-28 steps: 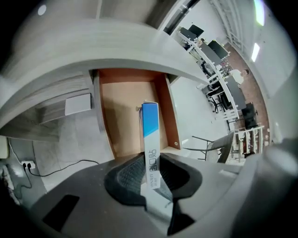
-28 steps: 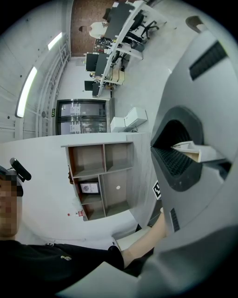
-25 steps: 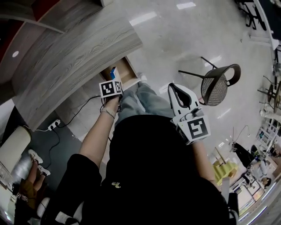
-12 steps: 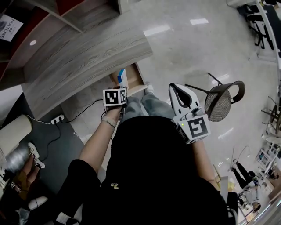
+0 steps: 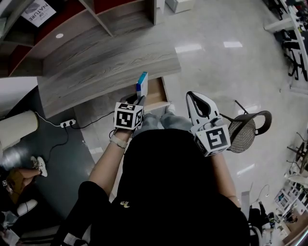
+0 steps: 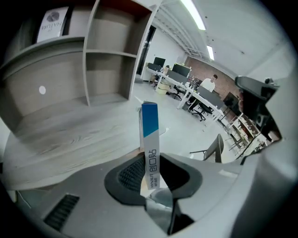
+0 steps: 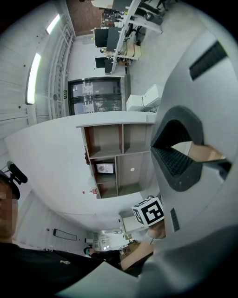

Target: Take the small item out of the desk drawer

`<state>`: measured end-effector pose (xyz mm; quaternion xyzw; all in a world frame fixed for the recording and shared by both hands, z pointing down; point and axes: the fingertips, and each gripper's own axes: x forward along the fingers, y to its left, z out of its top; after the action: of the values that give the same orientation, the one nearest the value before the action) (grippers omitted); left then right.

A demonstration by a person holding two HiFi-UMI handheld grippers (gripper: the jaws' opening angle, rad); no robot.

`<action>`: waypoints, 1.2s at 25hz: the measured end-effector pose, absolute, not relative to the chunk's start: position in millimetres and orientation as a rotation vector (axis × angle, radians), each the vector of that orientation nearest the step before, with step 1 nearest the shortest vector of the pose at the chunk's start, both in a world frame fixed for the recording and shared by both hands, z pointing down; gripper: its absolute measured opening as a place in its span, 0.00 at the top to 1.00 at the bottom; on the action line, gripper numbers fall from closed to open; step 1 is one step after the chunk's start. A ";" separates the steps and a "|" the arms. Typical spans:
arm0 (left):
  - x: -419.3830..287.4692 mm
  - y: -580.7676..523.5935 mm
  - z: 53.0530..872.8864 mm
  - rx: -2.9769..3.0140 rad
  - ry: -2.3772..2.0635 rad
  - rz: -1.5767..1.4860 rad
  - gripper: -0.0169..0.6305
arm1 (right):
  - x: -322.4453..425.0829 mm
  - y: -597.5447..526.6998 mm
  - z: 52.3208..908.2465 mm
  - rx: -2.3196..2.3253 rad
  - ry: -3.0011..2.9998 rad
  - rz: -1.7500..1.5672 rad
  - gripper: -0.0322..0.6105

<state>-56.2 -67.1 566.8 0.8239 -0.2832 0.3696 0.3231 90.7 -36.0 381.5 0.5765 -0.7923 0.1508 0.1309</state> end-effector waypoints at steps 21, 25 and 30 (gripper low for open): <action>-94.8 -122.2 364.3 2.583 -1.052 0.459 0.82 | 36.3 -105.5 320.5 1.471 -2.549 0.249 0.95; -105.0 -124.7 337.9 2.618 -1.121 0.365 0.82 | 28.3 -118.8 308.5 1.442 -2.588 0.222 0.95; -120.0 -126.6 309.9 2.646 -1.224 0.283 0.82 | 17.2 -127.9 294.7 1.385 -2.638 0.173 0.95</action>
<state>-120.0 -126.6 309.9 0.8982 -0.4156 0.0960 0.1061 17.2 -127.9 294.7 0.4627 -0.8812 0.0577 0.0783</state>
